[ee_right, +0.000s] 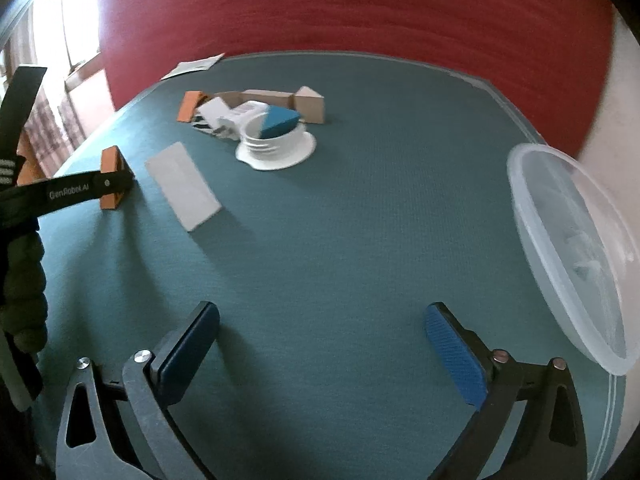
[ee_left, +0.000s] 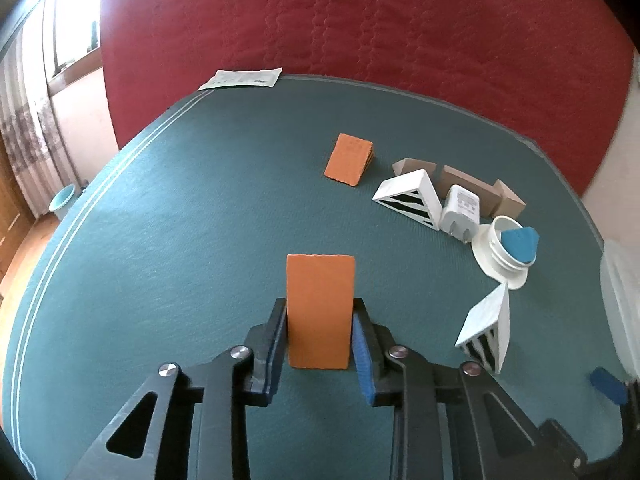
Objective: Organize rigid objects
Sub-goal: 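Grasp the orange wedge block with the left gripper, then grasp the white card with the right gripper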
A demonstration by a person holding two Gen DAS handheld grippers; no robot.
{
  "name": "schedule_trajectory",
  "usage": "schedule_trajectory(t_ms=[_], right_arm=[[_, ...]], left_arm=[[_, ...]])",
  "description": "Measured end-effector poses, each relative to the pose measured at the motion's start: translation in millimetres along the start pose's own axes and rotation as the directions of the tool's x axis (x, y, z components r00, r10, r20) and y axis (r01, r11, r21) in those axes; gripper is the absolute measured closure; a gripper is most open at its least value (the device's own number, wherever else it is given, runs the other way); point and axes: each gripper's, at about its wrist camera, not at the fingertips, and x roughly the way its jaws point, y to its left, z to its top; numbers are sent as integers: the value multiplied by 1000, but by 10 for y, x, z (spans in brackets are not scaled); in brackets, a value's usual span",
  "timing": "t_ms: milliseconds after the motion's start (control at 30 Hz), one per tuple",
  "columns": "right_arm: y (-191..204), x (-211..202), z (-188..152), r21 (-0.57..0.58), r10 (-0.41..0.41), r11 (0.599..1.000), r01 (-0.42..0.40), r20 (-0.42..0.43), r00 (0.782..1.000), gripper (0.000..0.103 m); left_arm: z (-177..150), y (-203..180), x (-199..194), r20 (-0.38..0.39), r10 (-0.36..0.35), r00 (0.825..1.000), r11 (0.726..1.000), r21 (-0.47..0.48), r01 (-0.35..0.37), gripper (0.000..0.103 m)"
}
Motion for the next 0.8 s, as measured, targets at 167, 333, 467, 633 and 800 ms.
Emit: schedule_trajectory(t_ms=[167, 333, 467, 633, 800], right_arm=[[240, 12, 135, -32, 98, 995, -98, 9, 995, 13], [486, 117, 343, -87, 159, 984, -157, 17, 987, 28], [608, 237, 545, -105, 197, 975, -194, 20, 980, 37], [680, 339, 609, -129, 209, 970, -204, 21, 978, 52], [768, 391, 594, -173, 185, 969, -176, 41, 982, 64]], left_arm=[[-42, 74, -23, 14, -15, 1000, 1000, 7, 14, 71], [-63, 95, -41, 22, -23, 999, 1000, 16, 23, 71], [-78, 95, -58, 26, -26, 999, 1000, 15, 25, 71], [-82, 76, -60, 28, -19, 999, 1000, 19, 19, 71], [-83, 73, -59, 27, -18, 999, 1000, 19, 17, 71]])
